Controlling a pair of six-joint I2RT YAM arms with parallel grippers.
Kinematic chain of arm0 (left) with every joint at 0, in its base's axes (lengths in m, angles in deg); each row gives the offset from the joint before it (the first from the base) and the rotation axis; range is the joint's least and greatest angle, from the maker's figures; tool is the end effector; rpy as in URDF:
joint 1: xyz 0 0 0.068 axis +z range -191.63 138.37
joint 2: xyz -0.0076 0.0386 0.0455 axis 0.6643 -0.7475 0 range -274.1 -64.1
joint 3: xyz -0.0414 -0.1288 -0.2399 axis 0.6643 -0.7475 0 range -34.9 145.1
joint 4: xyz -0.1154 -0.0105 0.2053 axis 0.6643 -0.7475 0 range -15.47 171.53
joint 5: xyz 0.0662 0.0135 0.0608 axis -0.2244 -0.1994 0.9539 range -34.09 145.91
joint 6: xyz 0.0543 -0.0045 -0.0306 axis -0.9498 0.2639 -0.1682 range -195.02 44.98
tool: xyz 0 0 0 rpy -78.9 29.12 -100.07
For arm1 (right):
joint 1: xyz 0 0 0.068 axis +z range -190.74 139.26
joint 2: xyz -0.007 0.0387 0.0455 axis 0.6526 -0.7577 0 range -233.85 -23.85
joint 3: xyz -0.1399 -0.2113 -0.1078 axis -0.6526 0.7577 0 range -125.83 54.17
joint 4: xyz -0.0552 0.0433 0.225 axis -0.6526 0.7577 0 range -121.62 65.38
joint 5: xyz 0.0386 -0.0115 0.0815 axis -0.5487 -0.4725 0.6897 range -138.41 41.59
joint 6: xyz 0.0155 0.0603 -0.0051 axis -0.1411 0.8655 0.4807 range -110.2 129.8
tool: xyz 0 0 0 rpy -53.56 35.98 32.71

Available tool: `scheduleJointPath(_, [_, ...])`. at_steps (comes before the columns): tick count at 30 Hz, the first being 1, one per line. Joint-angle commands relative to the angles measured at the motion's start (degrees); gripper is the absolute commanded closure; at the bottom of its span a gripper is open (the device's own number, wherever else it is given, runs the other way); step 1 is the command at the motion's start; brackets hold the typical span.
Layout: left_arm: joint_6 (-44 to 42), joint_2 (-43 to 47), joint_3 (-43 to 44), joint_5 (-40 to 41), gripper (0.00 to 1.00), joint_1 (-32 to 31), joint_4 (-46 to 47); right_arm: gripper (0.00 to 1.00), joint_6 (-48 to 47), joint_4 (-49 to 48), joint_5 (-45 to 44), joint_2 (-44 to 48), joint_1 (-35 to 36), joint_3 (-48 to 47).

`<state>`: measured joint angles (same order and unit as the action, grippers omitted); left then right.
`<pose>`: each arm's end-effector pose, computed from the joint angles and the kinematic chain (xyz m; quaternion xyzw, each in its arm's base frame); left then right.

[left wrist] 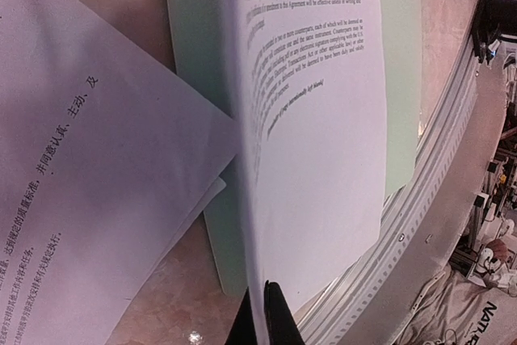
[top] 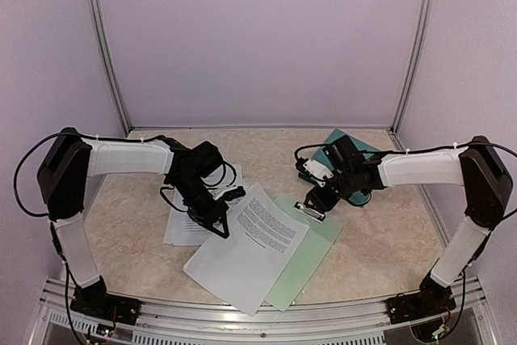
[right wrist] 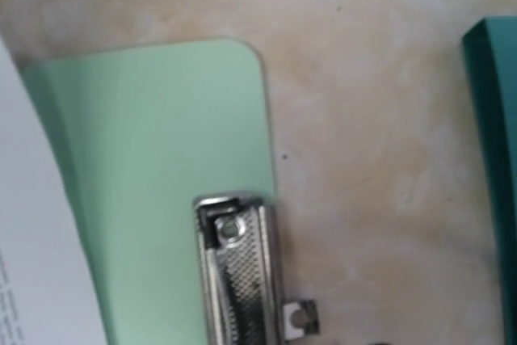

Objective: Put the files into the folder
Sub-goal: Move the folder to the center of the board, then open the spring clip on the folder at the center of the board.

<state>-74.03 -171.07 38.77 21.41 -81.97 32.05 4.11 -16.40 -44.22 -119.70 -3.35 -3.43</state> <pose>0.2315 -0.2320 0.1870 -0.3385 -0.8912 0.2981 0.0482 0.2578 0.2014 0.1937 -0.3591 0.8785 0.1189 0.2918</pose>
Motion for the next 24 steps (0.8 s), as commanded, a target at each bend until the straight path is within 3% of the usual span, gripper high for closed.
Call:
scheduleJointPath(1, [-0.82,0.59,0.38,-0.82,1.0,-0.53,-0.43,0.32,-1.61,3.77,-1.82,-3.48,0.2,-1.77])
scheduleJointPath(3, [-0.82,0.4,0.42,-0.85,1.0,-0.58,-0.45,0.28,-1.93,3.7,-0.75,-5.35,-0.49,-2.51])
scheduleJointPath(11, [-0.82,0.1,0.35,-0.75,1.0,-0.65,-0.39,0.35,-3.75,4.24,4.54,-9.85,-3.22,-4.97])
scheduleJointPath(18, [-0.82,-0.54,0.49,-0.49,1.0,-0.62,-0.36,0.48,-4.4,3.8,7.56,-11.31,-4.42,-4.8])
scheduleJointPath(24, [-0.82,-1.1,0.43,-1.02,1.0,-0.37,-0.27,0.66,-4.56,3.5,8.29,-12.53,-4.67,-4.88])
